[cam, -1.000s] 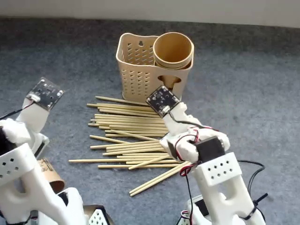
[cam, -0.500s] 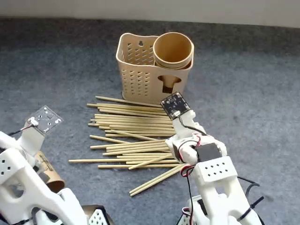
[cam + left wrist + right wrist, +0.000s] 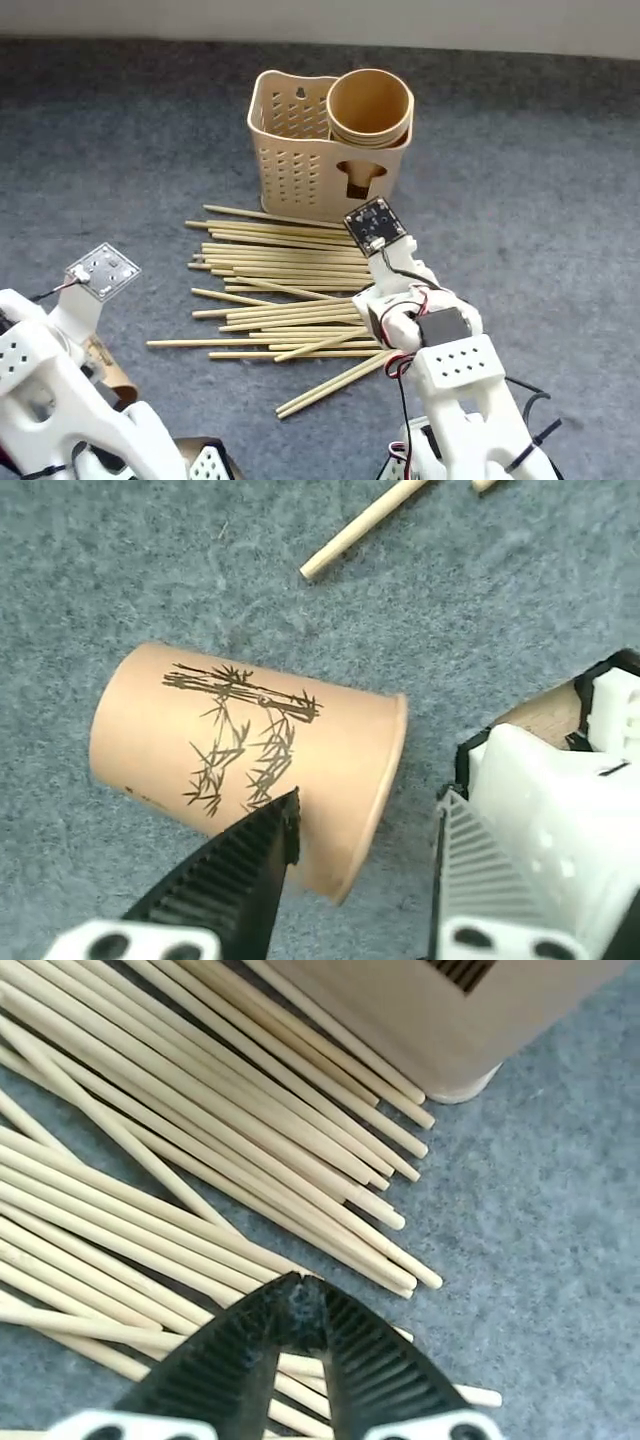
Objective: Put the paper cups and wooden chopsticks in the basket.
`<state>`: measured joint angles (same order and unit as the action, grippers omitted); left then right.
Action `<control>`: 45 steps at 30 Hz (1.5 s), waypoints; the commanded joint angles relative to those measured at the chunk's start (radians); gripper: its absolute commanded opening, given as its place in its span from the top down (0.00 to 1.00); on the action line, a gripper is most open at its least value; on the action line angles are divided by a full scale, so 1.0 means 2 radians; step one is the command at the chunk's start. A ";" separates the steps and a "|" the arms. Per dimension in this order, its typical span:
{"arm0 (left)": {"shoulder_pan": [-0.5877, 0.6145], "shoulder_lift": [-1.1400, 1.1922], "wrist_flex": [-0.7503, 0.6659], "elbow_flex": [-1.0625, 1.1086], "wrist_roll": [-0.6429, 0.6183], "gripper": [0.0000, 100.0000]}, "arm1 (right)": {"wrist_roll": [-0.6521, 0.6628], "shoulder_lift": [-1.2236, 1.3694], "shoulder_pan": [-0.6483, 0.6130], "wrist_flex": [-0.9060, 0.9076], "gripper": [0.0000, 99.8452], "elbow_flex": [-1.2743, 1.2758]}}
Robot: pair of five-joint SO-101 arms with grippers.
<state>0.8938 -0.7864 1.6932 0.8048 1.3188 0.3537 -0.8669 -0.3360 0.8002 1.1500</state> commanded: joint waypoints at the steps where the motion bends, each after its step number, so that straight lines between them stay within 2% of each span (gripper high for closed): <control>1: 0.005 -0.010 -0.045 -0.003 0.029 0.78 | -0.005 -0.009 0.005 -0.013 0.99 -0.002; 5: 0.005 -0.010 -0.081 -0.003 0.020 0.78 | -0.005 -0.009 0.005 -0.013 0.99 -0.002; 10: 0.005 -0.010 -0.088 -0.007 0.020 0.78 | -0.005 -0.009 0.005 -0.013 0.99 -0.002; 16: 0.003 -0.010 -0.119 -0.003 0.021 0.88 | -0.005 -0.009 0.005 -0.013 0.99 -0.001; 24: 0.015 -0.010 -0.157 0.003 0.021 0.88 | -0.005 -0.009 0.005 -0.013 0.99 -0.001; 32: 0.036 -0.010 -0.253 0.082 0.019 0.88 | -0.005 -0.008 0.005 -0.012 0.99 -0.001; 38: 0.043 -0.034 -0.251 0.066 -0.034 0.96 | -0.005 -0.007 0.004 -0.012 0.99 -0.001; 45: 0.020 -0.194 -0.201 0.068 -0.089 0.97 | -0.005 -0.007 0.004 -0.012 0.99 -0.001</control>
<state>0.9751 -0.9889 1.2267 0.9659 1.2221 0.3537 -0.8669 -0.3360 0.8002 1.1531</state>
